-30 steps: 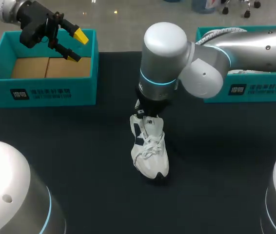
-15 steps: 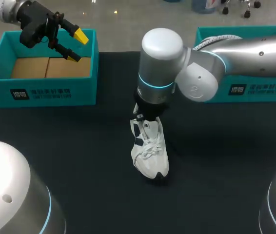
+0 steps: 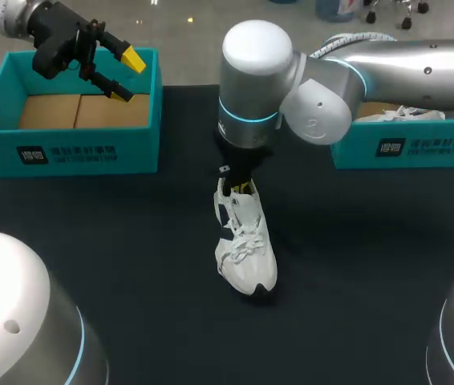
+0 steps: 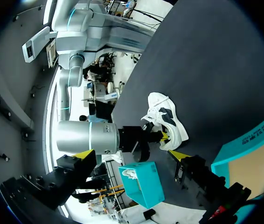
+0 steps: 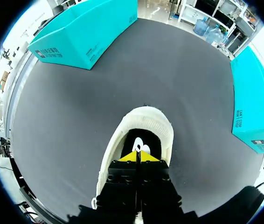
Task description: Take the shoe out of the shoebox, open the shoe tongue, remove and reinsert the insole, then place the shoe into the shoebox
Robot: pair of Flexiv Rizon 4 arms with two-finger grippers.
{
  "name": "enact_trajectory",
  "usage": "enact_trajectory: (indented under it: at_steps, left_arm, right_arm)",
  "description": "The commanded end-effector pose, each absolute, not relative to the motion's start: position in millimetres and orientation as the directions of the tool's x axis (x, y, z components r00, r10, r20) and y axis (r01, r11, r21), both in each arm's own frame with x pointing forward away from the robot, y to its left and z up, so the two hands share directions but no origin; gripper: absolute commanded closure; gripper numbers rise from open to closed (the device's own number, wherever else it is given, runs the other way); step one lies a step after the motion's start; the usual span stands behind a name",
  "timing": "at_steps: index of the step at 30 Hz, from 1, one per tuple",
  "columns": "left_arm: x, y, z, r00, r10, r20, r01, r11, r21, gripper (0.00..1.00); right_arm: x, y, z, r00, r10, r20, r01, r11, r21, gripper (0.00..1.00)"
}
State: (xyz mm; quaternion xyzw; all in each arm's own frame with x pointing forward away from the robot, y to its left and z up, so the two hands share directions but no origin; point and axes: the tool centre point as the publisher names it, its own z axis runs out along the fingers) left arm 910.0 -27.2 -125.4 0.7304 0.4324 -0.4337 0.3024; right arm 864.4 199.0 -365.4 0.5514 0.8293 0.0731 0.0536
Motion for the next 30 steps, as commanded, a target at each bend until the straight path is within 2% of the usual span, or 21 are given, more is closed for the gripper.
enact_trajectory:
  at_steps: [1, 8, 13, 18, 30]
  left_arm:
    - [909.8, -26.8, -125.1, 0.251, 0.371, -0.894, 0.894, -0.443, 0.067, 0.00]
    - [909.8, -26.8, -125.1, 0.251, 0.371, -0.894, 0.894, -0.443, 0.067, 0.00]
    - [909.8, -26.8, -125.1, 0.251, 0.371, -0.894, 0.894, -0.443, 0.067, 0.00]
    - [909.8, -26.8, -125.1, 0.251, 0.371, -0.894, 0.894, -0.443, 0.067, 0.00]
    - [909.8, -26.8, -125.1, 0.251, 0.371, -0.894, 0.894, -0.443, 0.067, 0.00]
  right_arm:
    - [873.2, 205.6, -374.4, -0.391, 0.920, -0.015, 0.906, 0.388, 0.169, 1.00]
    - [881.5, 210.0, -399.4, -0.409, 0.909, -0.086, 0.893, 0.417, 0.167, 1.00]
    - [876.9, 212.8, -414.0, -0.407, 0.911, -0.068, 0.899, 0.413, 0.146, 1.00]
    - [871.9, 217.6, -407.6, -0.412, 0.909, -0.059, 0.897, 0.416, 0.148, 1.00]
    - [871.6, 206.2, -373.8, -0.431, 0.881, -0.192, 0.874, 0.461, 0.155, 1.00]
